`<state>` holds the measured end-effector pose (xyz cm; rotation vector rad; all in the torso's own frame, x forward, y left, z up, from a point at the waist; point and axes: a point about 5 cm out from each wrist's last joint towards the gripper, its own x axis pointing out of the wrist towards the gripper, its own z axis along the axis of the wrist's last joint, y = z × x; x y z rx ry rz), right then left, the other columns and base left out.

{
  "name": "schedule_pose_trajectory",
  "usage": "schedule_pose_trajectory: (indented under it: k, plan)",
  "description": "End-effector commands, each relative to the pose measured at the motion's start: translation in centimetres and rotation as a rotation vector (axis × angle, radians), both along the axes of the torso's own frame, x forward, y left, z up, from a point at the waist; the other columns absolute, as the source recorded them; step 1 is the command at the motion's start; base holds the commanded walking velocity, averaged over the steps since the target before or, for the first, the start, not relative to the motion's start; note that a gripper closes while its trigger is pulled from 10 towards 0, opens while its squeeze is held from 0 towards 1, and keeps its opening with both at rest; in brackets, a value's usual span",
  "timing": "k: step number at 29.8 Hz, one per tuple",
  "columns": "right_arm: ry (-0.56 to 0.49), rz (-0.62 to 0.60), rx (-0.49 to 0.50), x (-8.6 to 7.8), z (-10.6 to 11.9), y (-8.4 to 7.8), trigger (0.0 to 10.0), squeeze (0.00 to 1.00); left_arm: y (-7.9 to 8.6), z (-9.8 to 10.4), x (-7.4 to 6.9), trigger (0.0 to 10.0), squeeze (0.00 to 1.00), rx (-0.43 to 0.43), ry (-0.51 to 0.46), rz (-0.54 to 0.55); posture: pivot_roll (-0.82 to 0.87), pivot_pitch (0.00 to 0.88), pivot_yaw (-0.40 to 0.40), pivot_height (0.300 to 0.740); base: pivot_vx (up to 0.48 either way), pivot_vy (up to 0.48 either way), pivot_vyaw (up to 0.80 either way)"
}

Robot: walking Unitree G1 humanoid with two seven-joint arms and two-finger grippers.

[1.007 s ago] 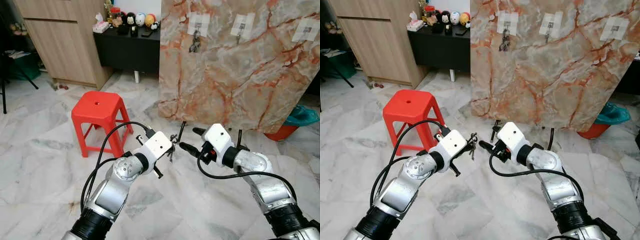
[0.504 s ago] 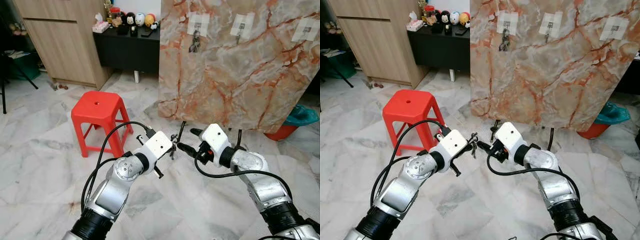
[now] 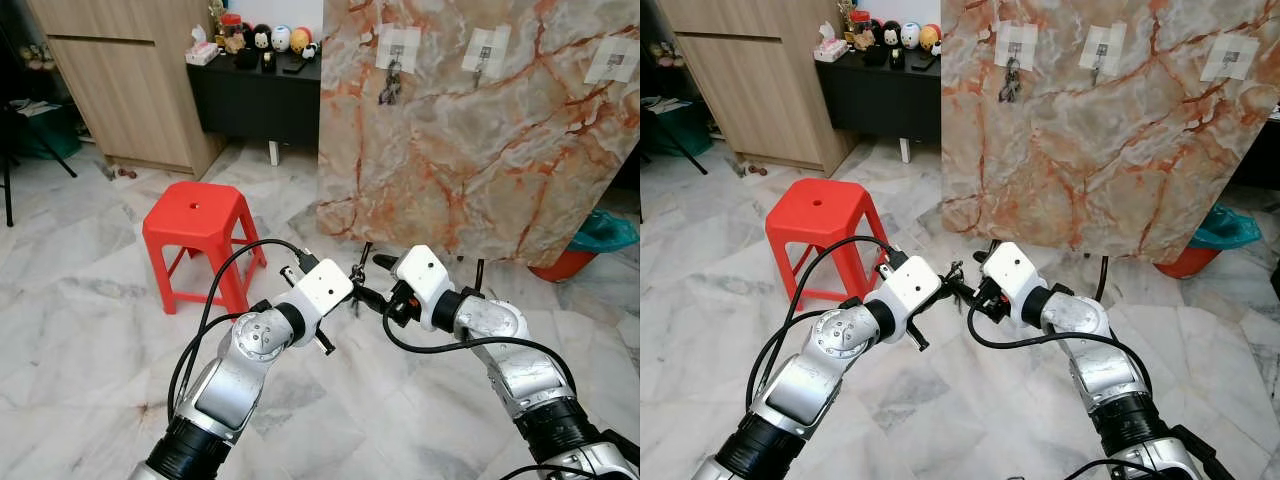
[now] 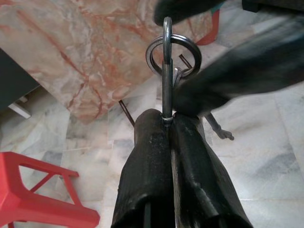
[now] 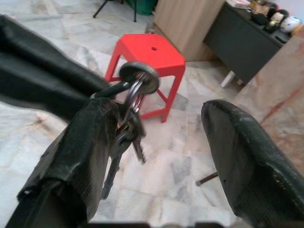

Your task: Hang keys on a hook

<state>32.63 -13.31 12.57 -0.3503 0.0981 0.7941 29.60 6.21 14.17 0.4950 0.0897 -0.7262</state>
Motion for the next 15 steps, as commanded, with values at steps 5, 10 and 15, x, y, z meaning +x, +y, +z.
schedule_pose_trajectory:
  k: [5,10,15]
  plan:
    - [-0.059,-0.042,0.015,0.79,1.03,-0.23,10.0,0.0,-0.62,0.77,-0.11,10.0,0.0,-0.008,-0.015,-0.031,-0.02,0.0,-0.066,0.74,0.0,0.0,0.0]
    - [-0.054,-0.023,0.016,0.67,1.01,-0.09,4.4,0.0,-0.58,0.71,-0.1,10.0,0.0,-0.007,-0.014,-0.029,-0.01,0.0,-0.065,0.74,0.0,0.0,0.0]
    - [-0.056,-0.014,0.017,0.58,1.03,-0.06,0.0,0.0,-0.53,0.62,-0.1,10.0,0.0,-0.006,-0.013,-0.025,-0.02,0.0,-0.065,0.74,0.0,0.0,0.0]
